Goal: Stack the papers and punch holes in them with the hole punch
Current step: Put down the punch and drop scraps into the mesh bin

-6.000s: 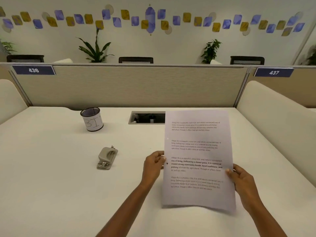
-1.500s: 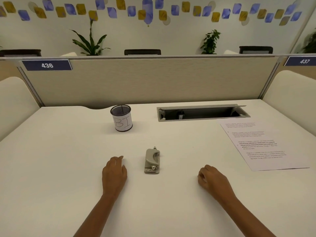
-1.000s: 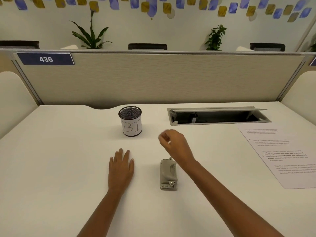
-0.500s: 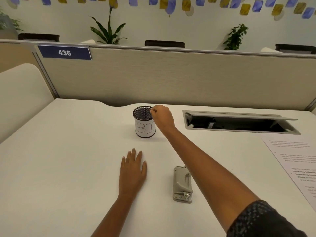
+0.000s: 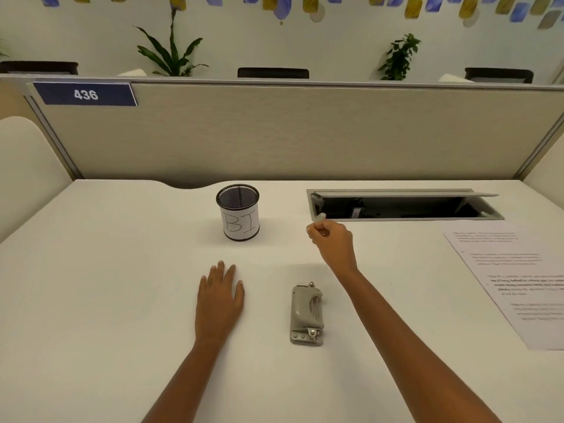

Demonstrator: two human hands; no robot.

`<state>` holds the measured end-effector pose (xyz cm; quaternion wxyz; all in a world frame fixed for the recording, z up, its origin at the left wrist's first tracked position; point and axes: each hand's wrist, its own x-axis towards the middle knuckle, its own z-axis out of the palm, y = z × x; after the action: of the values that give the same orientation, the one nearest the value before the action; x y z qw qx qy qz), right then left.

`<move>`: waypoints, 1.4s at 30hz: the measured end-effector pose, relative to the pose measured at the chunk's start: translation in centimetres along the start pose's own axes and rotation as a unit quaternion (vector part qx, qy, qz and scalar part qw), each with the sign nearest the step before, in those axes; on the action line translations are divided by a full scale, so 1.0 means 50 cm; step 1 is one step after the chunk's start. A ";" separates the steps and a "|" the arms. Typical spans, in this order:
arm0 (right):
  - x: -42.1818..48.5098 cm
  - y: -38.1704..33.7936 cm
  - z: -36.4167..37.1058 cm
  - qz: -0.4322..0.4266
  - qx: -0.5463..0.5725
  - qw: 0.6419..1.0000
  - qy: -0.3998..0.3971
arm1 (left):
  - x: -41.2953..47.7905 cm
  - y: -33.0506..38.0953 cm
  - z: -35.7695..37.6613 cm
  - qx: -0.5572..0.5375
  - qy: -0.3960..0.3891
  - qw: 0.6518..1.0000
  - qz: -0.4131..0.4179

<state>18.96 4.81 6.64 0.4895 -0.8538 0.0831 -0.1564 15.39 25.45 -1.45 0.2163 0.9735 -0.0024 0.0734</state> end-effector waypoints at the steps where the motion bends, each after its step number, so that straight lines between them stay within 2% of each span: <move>1: -0.020 0.025 -0.026 0.002 -0.019 1.000 0.005 | 0.000 0.000 -0.001 0.001 0.000 1.000 0.000; 5: -0.100 0.109 -0.134 0.023 -0.083 0.996 0.009 | -0.008 0.006 -0.006 0.006 0.003 1.000 0.002; 10: -0.178 0.181 -0.255 0.071 -0.117 0.989 0.060 | -0.029 0.012 -0.013 0.012 0.002 1.000 0.003; 13: -0.208 0.208 -0.291 0.092 -0.130 0.986 0.059 | -0.049 0.017 -0.013 0.020 0.003 1.000 0.005; 23: -0.250 0.215 -0.272 0.049 -0.222 0.974 -0.001 | -0.100 0.029 -0.016 0.020 0.001 1.000 -0.003; 30: -0.307 0.222 -0.247 -0.020 -0.264 0.964 0.020 | -0.115 0.031 -0.017 0.017 -0.003 1.000 -0.006; 32: -0.308 0.223 -0.256 -0.011 -0.206 0.978 0.021 | -0.116 0.031 -0.017 0.019 -0.001 1.000 -0.003; 35: -0.299 0.224 -0.284 0.078 -0.012 0.994 0.069 | -0.121 0.030 -0.014 0.011 -0.001 1.000 -0.006; 38: -0.291 0.234 -0.309 0.188 0.188 0.957 0.118 | -0.121 0.028 -0.013 0.013 -0.002 1.000 0.000; 40: -0.289 0.241 -0.322 0.213 0.245 0.937 0.129 | -0.119 0.026 -0.014 0.012 0.001 1.000 0.000; 42: -0.289 0.246 -0.331 0.219 0.255 0.933 0.126 | -0.119 0.026 -0.012 0.011 0.001 1.000 0.000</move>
<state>-0.23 -10.58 1.18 0.6983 -0.6344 0.2860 -0.1676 9.36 24.37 -1.19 0.2055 0.9758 -0.0016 0.0743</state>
